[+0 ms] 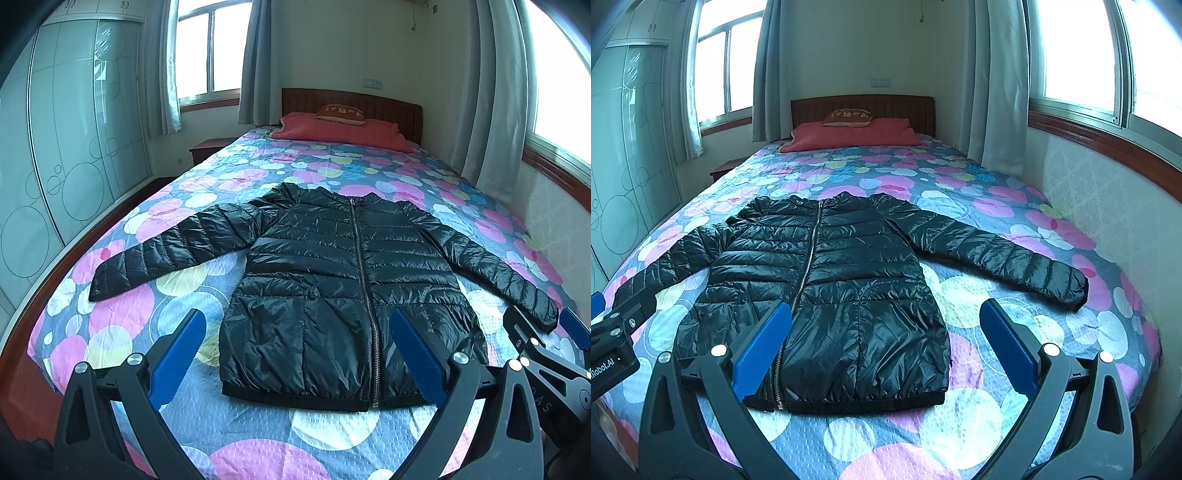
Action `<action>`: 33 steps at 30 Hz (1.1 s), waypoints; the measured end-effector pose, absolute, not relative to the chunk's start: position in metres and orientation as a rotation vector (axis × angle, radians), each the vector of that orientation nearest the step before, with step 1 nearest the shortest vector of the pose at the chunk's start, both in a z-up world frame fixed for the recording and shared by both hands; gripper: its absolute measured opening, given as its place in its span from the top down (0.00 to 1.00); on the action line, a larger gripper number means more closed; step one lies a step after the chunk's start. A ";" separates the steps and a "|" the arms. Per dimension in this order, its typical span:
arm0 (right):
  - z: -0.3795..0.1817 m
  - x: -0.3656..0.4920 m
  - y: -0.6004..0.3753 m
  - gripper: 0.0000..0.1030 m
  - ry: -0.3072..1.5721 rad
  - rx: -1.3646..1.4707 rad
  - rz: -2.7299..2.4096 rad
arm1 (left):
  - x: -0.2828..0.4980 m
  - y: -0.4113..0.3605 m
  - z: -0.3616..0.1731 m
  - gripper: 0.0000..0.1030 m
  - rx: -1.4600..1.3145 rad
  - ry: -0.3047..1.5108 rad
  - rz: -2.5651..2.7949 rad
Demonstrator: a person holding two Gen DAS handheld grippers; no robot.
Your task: Fold large clothes
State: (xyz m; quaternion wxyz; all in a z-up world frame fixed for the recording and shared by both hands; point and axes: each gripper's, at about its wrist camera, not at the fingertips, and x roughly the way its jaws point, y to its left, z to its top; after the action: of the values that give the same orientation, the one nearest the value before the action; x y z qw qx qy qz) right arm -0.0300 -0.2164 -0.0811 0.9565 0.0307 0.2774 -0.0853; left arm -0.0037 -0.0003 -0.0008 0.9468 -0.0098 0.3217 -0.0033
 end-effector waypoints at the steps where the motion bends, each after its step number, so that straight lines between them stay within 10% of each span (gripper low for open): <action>1: -0.082 -0.030 -0.216 0.02 0.564 0.063 -0.173 | -0.004 0.000 -0.001 0.04 -0.019 0.655 -0.007; 33: -0.080 -0.029 -0.213 0.02 0.568 0.056 -0.169 | -0.006 0.008 -0.006 0.04 -0.023 0.665 -0.007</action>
State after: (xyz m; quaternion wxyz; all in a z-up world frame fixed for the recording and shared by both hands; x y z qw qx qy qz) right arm -0.0292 -0.2131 -0.0804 0.9561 0.0277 0.2796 -0.0833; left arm -0.0064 0.0080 -0.0059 0.9451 -0.0115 0.3266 -0.0032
